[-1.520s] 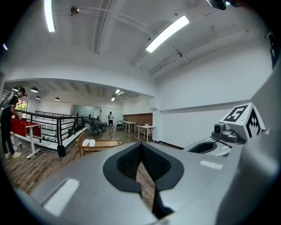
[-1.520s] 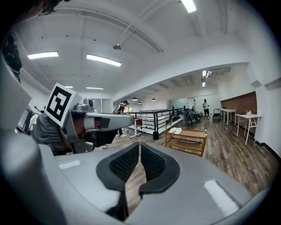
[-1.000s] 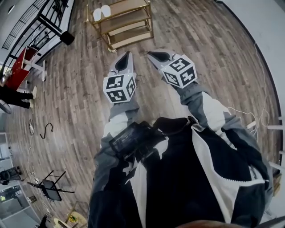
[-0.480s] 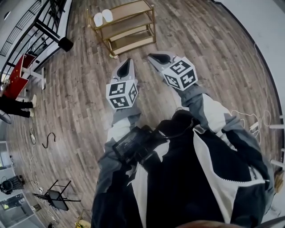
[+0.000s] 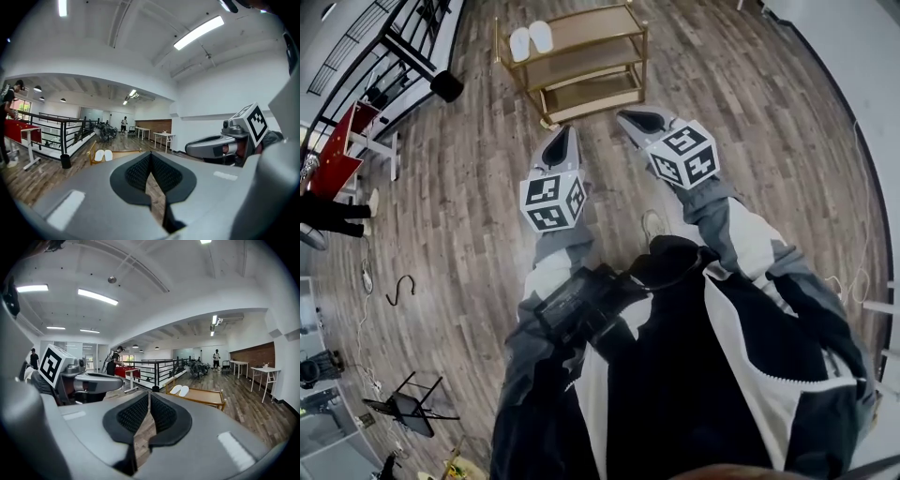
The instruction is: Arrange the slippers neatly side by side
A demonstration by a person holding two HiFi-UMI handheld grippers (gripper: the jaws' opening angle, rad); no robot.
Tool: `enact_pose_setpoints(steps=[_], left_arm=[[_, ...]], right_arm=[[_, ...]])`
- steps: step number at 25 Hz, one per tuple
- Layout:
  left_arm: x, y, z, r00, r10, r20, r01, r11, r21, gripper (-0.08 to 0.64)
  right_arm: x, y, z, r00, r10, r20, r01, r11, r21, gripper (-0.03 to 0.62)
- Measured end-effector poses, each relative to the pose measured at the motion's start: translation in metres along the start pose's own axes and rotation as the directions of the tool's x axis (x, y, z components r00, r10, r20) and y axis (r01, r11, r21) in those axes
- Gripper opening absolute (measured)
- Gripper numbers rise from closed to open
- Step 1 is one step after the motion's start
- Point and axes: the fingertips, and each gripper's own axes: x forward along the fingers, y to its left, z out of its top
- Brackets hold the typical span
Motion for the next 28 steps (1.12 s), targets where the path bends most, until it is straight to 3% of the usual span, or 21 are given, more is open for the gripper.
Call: enact_pose_setpoints(steps=[13, 19, 28], left_arm=[[0.143, 0.055, 0.032, 0.994, 0.109, 0.003, -0.109, 0.994, -0.005, 0.003], [0.173, 0.076, 0.031, 0.991, 0.133, -0.02, -0.133, 0.991, 0.025, 0.003], [0.222, 0.118, 0.012, 0.99, 0.112, -0.082, -0.114, 0.993, -0.021, 0.003]], right_arm=[[0.096, -0.136, 0.035, 0.995, 0.099, 0.015, -0.099, 0.995, -0.006, 0.014], [0.131, -0.164, 0.028, 0.992, 0.129, -0.012, -0.129, 0.992, 0.008, 0.017], [0.182, -0.186, 0.02, 0.99, 0.13, -0.047, -0.129, 0.991, 0.022, 0.018]])
